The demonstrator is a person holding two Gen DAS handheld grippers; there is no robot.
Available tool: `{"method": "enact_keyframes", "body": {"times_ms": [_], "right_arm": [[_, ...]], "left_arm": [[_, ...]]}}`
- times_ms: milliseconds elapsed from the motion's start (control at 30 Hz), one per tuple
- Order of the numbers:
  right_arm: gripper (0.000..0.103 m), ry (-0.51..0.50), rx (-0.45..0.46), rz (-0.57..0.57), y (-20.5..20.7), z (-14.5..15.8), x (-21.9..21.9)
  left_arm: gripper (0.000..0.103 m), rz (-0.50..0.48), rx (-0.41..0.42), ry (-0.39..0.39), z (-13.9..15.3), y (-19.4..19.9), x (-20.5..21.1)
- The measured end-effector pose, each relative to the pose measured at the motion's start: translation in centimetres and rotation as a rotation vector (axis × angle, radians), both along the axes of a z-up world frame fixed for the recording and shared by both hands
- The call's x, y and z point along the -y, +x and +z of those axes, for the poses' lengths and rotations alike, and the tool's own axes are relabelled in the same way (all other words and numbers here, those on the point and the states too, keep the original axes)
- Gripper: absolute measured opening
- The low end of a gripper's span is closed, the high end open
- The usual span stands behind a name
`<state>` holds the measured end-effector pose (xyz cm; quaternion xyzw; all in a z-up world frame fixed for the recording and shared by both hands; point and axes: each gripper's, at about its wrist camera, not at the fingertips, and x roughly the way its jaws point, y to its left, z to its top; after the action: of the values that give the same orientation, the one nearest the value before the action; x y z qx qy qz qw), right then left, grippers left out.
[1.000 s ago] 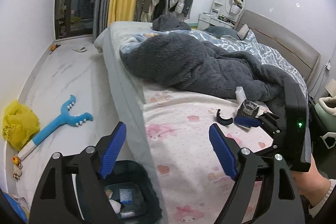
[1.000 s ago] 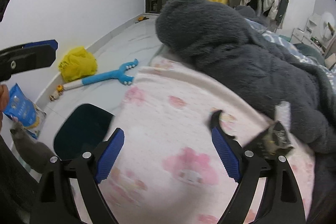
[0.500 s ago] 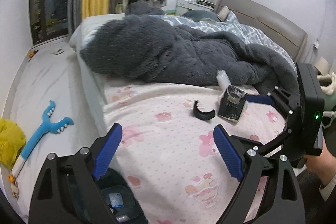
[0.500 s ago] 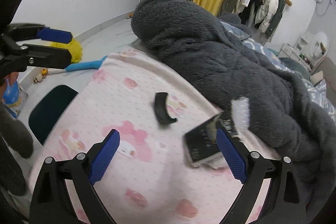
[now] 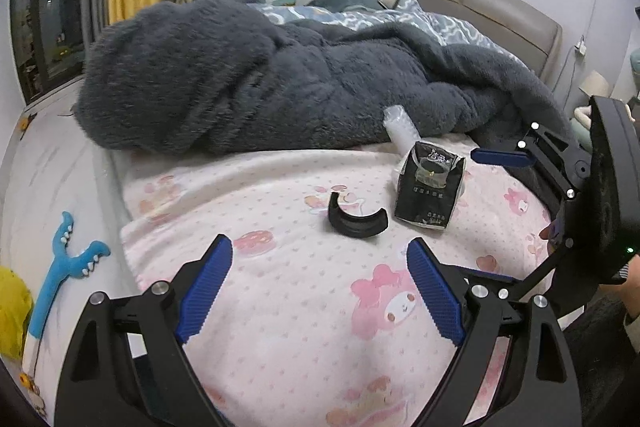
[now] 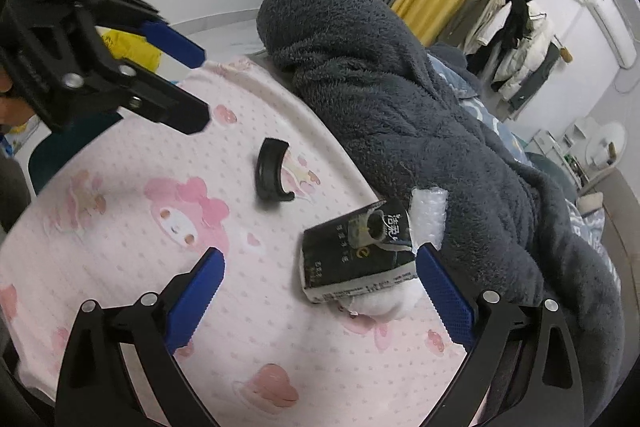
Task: Collect trash
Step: 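Grasp the black curved plastic piece with the left tool while the right tool grasps the black carton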
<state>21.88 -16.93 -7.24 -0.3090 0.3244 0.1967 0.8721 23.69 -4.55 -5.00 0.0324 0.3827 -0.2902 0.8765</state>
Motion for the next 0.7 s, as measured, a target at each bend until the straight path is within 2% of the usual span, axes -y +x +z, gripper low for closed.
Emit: {"method": "enact_keyframes", "body": {"times_ms": [300,533,633,700], "right_arm": [[0.097,-0.058,0.02,0.03,0.4,-0.9,0.9],[0.097,-0.078,0.03,0.034,0.9,-1.3,1.7],[0.097,-0.094,0.037,0.04,1.0,-1.6,1.6],[0.097,-0.111,0.041,0.043,1.1,-1.9,1.5]], "left_arm": [[0.091,-0.081,0.001,0.053,-2.0,2.0,4.3],[0.09,-0.103,-0.001,0.104,-3.6,3.4,6.4],[0.085,-0.104,-0.024,0.11,-4.3,3.9,6.8],[0.077,-0.103,-0.036,0.105,-4.6,4.2,6.9]]}}
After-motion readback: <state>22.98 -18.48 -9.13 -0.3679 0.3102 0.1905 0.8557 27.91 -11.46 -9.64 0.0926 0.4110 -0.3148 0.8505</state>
